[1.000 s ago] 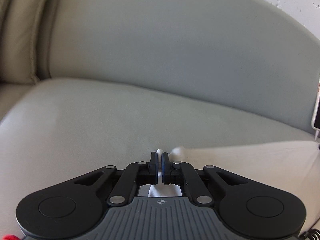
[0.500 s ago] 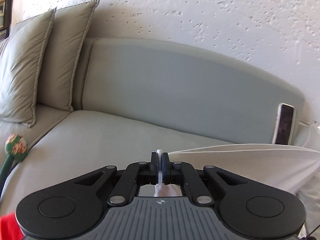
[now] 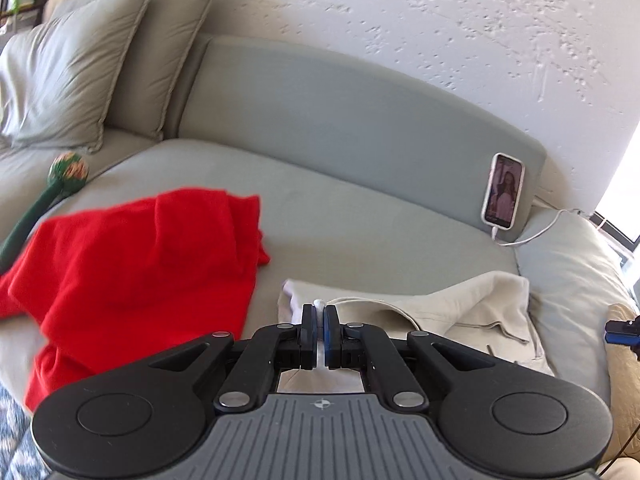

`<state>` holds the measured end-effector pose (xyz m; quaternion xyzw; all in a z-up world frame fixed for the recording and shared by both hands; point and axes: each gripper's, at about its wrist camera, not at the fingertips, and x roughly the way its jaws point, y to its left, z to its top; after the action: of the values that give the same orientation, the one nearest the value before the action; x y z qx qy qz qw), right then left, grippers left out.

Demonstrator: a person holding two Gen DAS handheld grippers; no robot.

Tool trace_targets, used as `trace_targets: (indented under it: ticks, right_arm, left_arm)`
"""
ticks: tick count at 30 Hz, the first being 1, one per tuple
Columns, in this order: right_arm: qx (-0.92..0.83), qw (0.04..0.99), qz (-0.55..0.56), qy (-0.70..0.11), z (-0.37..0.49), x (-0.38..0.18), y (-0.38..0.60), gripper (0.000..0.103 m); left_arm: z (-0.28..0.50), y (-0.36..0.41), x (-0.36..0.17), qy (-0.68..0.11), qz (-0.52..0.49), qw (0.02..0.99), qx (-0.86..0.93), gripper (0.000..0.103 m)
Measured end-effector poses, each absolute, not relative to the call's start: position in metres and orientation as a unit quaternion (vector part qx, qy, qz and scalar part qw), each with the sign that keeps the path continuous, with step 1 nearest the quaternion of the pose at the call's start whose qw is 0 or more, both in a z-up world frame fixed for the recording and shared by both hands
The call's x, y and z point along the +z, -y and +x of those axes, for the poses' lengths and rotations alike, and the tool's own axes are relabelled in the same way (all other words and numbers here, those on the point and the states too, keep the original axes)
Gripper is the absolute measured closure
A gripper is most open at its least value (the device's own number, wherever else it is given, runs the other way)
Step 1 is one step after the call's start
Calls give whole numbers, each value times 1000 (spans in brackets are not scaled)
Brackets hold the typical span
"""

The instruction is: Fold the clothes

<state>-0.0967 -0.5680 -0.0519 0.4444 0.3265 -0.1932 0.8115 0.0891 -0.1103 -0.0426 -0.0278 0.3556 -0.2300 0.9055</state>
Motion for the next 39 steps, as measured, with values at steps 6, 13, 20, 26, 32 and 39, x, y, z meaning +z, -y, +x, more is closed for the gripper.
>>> trace_targets:
  ticks: [6,13,20,26,32,39]
  right_arm:
    - [-172,789,485,-336,-63,-98,573,81]
    - [-192,790,437,-385,-1,-143,583,81]
    - [-194,791,417,-404,18,-154,582,81]
    - [-204,811,372,-403,18,-131,573,101]
    - [-234,787,477,-313,-12,-69,604,101]
    - [-239,782,489,-305,-67,-7,608,101]
  left_arm:
    - [101,109,-52,-369,-36,904,-213,102]
    - [115,110,-61,-382,-41,898,-213,102]
    - [122,111,-63,-390,-48,894,-214,102]
    - [127,116,-56,-382,-35,898,-214,102]
    - [126,115,-12,-336,-22,912,-234,102]
    - [84,95,24,-296,12,911,-288,102]
